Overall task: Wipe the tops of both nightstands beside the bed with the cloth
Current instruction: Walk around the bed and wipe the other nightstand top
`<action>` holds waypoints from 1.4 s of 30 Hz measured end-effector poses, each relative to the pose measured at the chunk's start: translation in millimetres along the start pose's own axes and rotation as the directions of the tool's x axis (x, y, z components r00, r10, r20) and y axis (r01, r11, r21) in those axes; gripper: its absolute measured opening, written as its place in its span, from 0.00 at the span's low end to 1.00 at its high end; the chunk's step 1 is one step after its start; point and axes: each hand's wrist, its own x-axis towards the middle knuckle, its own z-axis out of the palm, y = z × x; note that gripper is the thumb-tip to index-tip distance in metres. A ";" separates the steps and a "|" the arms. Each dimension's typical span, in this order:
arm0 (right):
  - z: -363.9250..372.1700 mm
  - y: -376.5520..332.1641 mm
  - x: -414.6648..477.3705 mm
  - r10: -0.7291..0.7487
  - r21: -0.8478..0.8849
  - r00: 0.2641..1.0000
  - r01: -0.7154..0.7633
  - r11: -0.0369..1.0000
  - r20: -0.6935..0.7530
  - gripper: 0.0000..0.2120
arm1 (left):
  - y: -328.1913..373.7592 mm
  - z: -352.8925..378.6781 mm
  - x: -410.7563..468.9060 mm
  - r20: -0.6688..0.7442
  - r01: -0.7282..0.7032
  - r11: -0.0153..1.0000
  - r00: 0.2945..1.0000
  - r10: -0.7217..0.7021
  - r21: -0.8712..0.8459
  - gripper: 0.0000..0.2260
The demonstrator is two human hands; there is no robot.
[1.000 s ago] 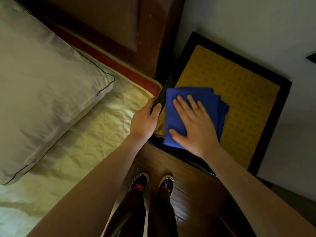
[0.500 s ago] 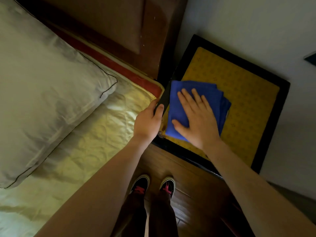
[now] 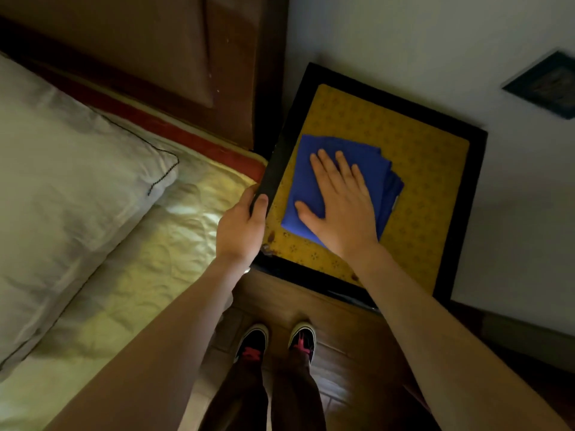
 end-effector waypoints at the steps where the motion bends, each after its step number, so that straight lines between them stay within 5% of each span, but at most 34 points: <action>1: 2.4 -0.5 -21.4 -0.016 0.010 1.000 0.016 1.000 0.007 0.37 | 0.9 -0.6 -0.5 -0.004 -0.002 1.000 1.000 0.002 0.013 0.12; 5: 10.8 28.3 -96.0 -0.039 0.050 0.998 0.037 0.998 0.043 0.36 | 1.9 -1.1 -1.7 -0.002 -0.008 1.000 1.000 0.008 0.008 0.13; 11: 1.0 70.4 -114.3 0.374 0.126 0.926 -0.366 0.922 -0.052 0.37 | -1.6 1.4 -0.7 -0.023 -0.020 0.999 1.000 0.021 0.025 0.14; 16: -14.6 79.9 -19.3 0.590 0.127 0.802 -0.578 0.806 -0.090 0.39 | -6.8 3.5 1.4 -0.033 -0.040 0.998 0.999 0.042 0.051 0.14; 20: -10.3 25.6 26.2 0.414 0.040 0.907 -0.412 0.910 -0.076 0.38 | -7.2 3.5 2.9 -0.029 -0.052 0.997 0.998 0.054 0.059 0.15; 26: 9.0 9.8 -67.5 0.191 0.052 0.981 -0.189 0.981 -0.038 0.37 | -3.8 2.0 1.1 -0.019 -0.052 0.997 0.998 0.053 0.063 0.15; 33: 10.1 30.8 -120.1 0.440 0.086 0.896 -0.435 0.896 -0.055 0.36 | -8.6 3.3 3.0 -0.040 -0.082 0.994 0.996 0.085 0.067 0.15; 39: -3.1 35.2 -123.8 0.390 0.284 0.921 -0.369 0.885 -0.021 0.33 | -7.9 3.9 1.8 -0.051 -0.068 0.994 0.996 0.073 0.083 0.15; 42: -11.8 32.4 -137.0 0.534 0.345 0.842 -0.481 0.806 -0.074 0.29 | -6.4 3.2 0.2 -0.042 -0.053 0.996 0.998 0.056 0.074 0.14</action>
